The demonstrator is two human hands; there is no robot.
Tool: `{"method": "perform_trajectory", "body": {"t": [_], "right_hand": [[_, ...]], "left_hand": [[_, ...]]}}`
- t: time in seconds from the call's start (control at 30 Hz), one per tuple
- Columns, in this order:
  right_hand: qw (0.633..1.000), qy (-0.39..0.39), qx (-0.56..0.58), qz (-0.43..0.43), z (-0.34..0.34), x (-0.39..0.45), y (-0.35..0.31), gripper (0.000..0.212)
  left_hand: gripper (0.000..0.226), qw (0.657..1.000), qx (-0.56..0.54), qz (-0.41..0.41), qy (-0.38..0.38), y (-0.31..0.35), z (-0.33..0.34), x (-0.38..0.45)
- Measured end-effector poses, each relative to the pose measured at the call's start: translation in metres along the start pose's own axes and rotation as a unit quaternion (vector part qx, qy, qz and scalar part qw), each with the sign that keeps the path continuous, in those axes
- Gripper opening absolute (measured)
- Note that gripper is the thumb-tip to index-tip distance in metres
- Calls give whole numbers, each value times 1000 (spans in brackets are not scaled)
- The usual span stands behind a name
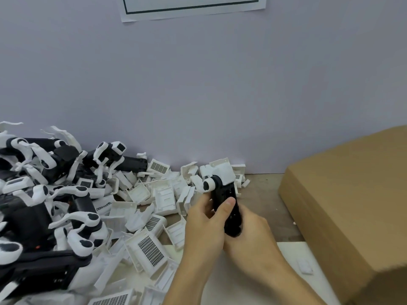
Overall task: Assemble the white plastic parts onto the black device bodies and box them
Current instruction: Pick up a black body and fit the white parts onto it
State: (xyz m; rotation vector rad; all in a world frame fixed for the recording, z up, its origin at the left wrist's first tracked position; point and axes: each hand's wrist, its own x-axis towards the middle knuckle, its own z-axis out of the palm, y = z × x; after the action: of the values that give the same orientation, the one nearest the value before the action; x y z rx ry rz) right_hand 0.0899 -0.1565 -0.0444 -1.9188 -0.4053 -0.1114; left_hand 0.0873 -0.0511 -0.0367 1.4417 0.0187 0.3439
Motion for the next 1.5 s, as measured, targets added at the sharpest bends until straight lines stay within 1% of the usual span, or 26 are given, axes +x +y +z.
{"method": "perform_trajectory", "body": {"t": [0.07, 0.17, 0.23, 0.3, 0.33, 0.37, 0.43, 0.47, 0.53, 0.63, 0.7, 0.77, 0.83, 0.9, 0.93, 1.0, 1.03, 1.1, 1.13, 1.17, 1.2, 1.27, 1.33, 1.4, 1.47, 1.5], "right_hand": [[999, -17, 46, -1, -3, 2, 2, 32], [992, 52, 113, 15, -11, 5, 7, 51], [982, 70, 174, 15, -15, 7, 10, 66], [968, 75, 234, 42, -15, 9, 10, 76], [964, 91, 245, 57, -14, 10, 8, 76], [963, 115, 236, 67, -14, 12, 8, 71], [963, 160, 203, 71, -14, 15, 9, 50], [962, 173, 196, 72, -14, 16, 10, 42], [961, 185, 193, 73, -14, 17, 11, 35], [959, 202, 187, 71, -15, 17, 13, 32], [959, 205, 184, 64, -14, 17, 14, 32], [963, 193, 184, 46, -11, 17, 13, 35], [966, 156, 201, 31, -9, 16, 12, 43], [971, 104, 216, 14, -8, 14, 13, 53], [970, 78, 229, 10, -8, 12, 13, 54], [962, 69, 263, 28, -7, 11, 15, 54], [960, 84, 264, 44, -7, 12, 16, 50], [966, 117, 221, 73, -8, 15, 19, 28], [968, 117, 206, 85, -8, 15, 17, 24], [968, 114, 199, 98, -8, 16, 16, 29], [968, 105, 199, 113, -7, 17, 15, 32], [968, 81, 199, 131, -7, 17, 12, 39], [964, 61, 221, 133, -6, 16, 9, 46], [956, 42, 251, 145, -6, 16, 7, 47], [950, 8, 269, 157, -6, 14, 7, 44], [948, -14, 278, 156, -6, 13, 7, 42]], "left_hand": [[13, 1000, 0, 13, 9, 1, 0, 0], [19, 999, 32, 39, 9, -1, -1, 0], [23, 993, 101, 57, -31, -4, -1, -1], [30, 978, 177, 61, -96, -7, 1, -5], [34, 970, 202, 64, -120, -7, 2, -6], [39, 964, 221, 72, -129, -7, 3, -7], [45, 954, 256, 95, -122, -5, 3, -8], [45, 951, 266, 102, -119, -5, 2, -8], [40, 950, 269, 102, -121, -5, 2, -8], [40, 951, 263, 89, -137, -4, 4, -9], [40, 952, 265, 84, -129, -3, 4, -10], [33, 956, 261, 74, -108, -5, 3, -11], [23, 961, 256, 68, -84, -7, 1, -9], [17, 967, 235, 86, -47, -7, 0, -7], [17, 971, 219, 96, -20, -7, 0, -4], [15, 982, 163, 81, 42, -2, 3, -1], [16, 989, 116, 55, 79, 1, 2, 0], [28, 988, -33, -46, 142, 6, 0, 2], [35, 977, -126, -103, 137, 9, -1, 3], [41, 961, -201, -146, 120, 12, -3, 2], [44, 951, -243, -162, 100, 14, -4, 3], [49, 952, -246, -165, 73, 17, -4, 2], [66, 957, -228, -161, 82, 19, -1, 2], [62, 952, -251, -147, 99, 17, -1, 3], [44, 941, -290, -145, 97, 17, -4, 3], [39, 935, -306, -156, 84, 18, -5, 2]]}}
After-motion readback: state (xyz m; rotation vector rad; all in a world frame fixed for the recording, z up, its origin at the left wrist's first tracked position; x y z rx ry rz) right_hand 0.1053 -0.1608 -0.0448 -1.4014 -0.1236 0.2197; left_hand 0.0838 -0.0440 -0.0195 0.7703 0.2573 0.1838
